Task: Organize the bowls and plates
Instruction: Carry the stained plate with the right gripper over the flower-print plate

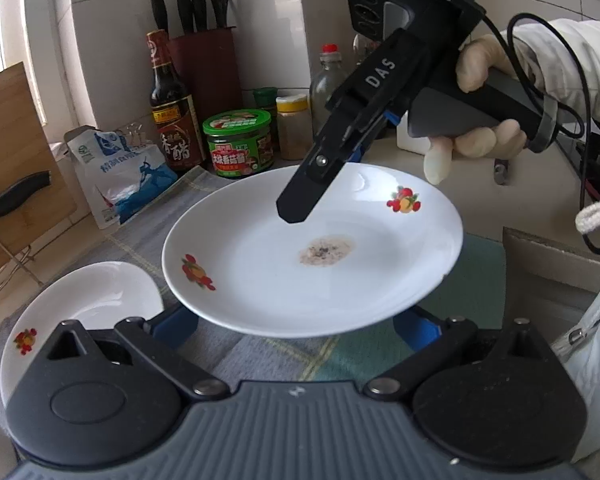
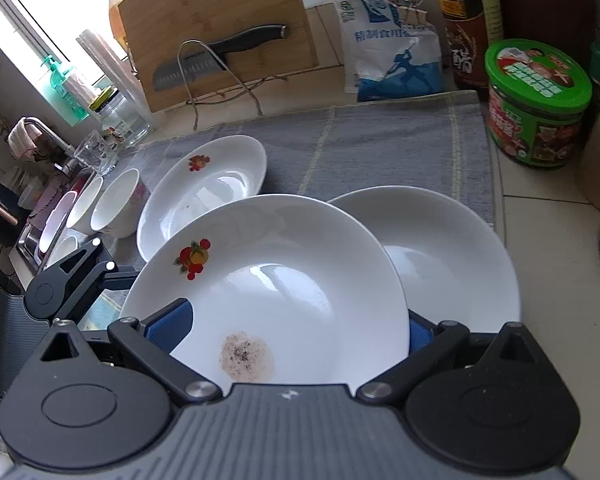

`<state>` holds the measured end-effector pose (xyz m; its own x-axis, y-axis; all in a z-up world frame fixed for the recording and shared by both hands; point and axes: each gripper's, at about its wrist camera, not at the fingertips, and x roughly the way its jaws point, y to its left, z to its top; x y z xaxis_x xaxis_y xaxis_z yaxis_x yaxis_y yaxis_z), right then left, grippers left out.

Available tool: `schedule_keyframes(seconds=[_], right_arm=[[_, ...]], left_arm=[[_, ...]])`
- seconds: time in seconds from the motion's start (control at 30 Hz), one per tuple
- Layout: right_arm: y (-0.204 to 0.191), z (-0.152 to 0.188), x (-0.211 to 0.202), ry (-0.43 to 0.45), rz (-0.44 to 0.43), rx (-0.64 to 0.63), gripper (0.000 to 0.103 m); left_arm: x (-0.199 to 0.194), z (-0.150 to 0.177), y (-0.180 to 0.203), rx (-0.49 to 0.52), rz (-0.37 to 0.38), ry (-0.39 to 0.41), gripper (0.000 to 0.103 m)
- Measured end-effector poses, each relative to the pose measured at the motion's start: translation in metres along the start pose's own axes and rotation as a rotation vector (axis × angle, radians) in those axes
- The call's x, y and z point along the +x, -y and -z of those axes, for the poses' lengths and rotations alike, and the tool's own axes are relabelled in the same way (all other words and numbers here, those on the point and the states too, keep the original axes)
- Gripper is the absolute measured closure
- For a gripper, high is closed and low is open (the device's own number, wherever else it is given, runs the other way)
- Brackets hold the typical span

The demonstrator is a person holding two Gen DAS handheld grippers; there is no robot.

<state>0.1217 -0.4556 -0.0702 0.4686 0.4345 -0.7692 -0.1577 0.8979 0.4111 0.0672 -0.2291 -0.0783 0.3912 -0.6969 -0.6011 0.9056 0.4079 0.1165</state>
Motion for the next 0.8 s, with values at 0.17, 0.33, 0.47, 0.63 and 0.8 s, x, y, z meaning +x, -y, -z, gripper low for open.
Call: schedule_keyframes(seconds=[0.17,0.33,0.47,0.63,0.8], right_arm=[[0.015,-0.001,-0.001,0.002,-0.004,0.012,0.000],[0.027,-0.003,0.001,0.000,-0.011,0.023,0.000],[0.033,-0.004,0.004,-0.003,-0.013,0.029,0.000],[0.040,-0.005,0.008,-0.013,-0.016,0.035,0.000],[0.045,-0.005,0.010,-0.015,-0.020,0.038,0.000]], left_arm=[[0.013,-0.005,0.002,-0.001,-0.001,-0.013,0.000],[0.024,-0.009,0.001,-0.007,-0.003,-0.032,0.000],[0.030,-0.011,-0.001,-0.012,-0.004,-0.045,0.000],[0.036,-0.013,-0.003,-0.011,-0.004,-0.057,0.000],[0.041,-0.014,-0.003,-0.010,-0.007,-0.063,0.000]])
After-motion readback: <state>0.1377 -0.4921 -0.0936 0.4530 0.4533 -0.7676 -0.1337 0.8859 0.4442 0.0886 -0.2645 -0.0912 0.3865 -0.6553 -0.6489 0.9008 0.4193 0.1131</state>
